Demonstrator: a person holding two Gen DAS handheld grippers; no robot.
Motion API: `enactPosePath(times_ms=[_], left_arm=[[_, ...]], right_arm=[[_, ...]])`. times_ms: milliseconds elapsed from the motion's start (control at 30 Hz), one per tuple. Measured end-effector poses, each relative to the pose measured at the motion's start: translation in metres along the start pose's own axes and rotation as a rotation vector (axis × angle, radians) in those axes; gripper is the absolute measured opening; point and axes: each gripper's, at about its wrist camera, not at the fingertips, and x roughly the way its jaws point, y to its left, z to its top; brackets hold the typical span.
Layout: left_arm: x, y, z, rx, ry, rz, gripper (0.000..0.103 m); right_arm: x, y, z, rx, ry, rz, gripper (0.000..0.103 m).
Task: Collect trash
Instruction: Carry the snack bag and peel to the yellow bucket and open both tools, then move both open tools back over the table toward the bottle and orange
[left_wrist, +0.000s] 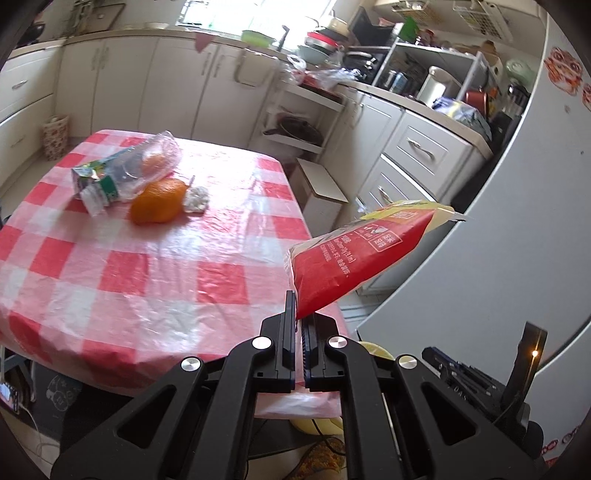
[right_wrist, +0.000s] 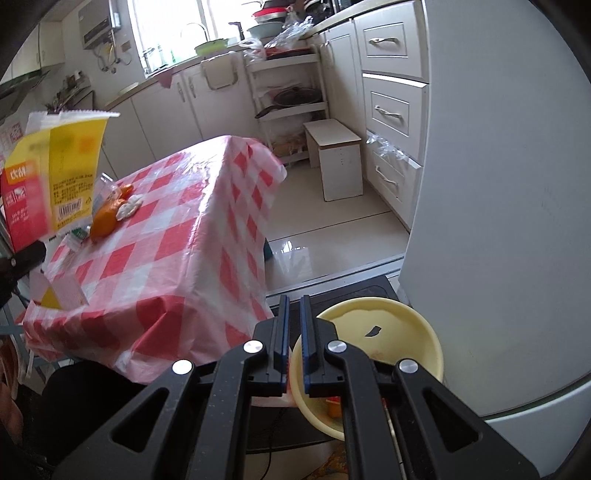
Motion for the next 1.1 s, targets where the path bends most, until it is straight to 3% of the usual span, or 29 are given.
enactPosePath(times_ms=[133, 300, 467, 633, 733, 800, 1100], left_arm=[[0.010, -0.011, -0.003, 0.017, 0.035, -0.032, 0.003], [0.027, -0.038, -0.006, 0.073, 0.086, -0.109, 0.003], [0.057, -0.077, -0.019, 0.128, 0.159, -0.186, 0.003], [0.115, -0.116, -0.042, 0.158, 0.312, -0.243, 0.004], [0.149, -0.127, -0.057, 0.166, 0.414, -0.229, 0.026], [0.155, -0.128, -0.061, 0.159, 0.423, -0.220, 0.040], [0.131, -0.103, -0.055, 0.148, 0.406, -0.246, 0.049]], right_arm=[[-0.006, 0.001, 0.000, 0.016, -0.008, 0.021, 0.006], [-0.053, 0.003, -0.006, 0.038, -0.083, 0.076, 0.007], [-0.080, 0.000, -0.025, 0.068, -0.121, 0.087, 0.020], [-0.081, -0.012, -0.023, 0.117, -0.145, 0.077, 0.021], [-0.071, -0.023, -0.023, 0.163, -0.120, 0.074, 0.021], [-0.070, -0.024, -0.024, 0.180, -0.113, 0.074, 0.022], [-0.071, -0.025, -0.022, 0.204, -0.127, 0.081, 0.029]])
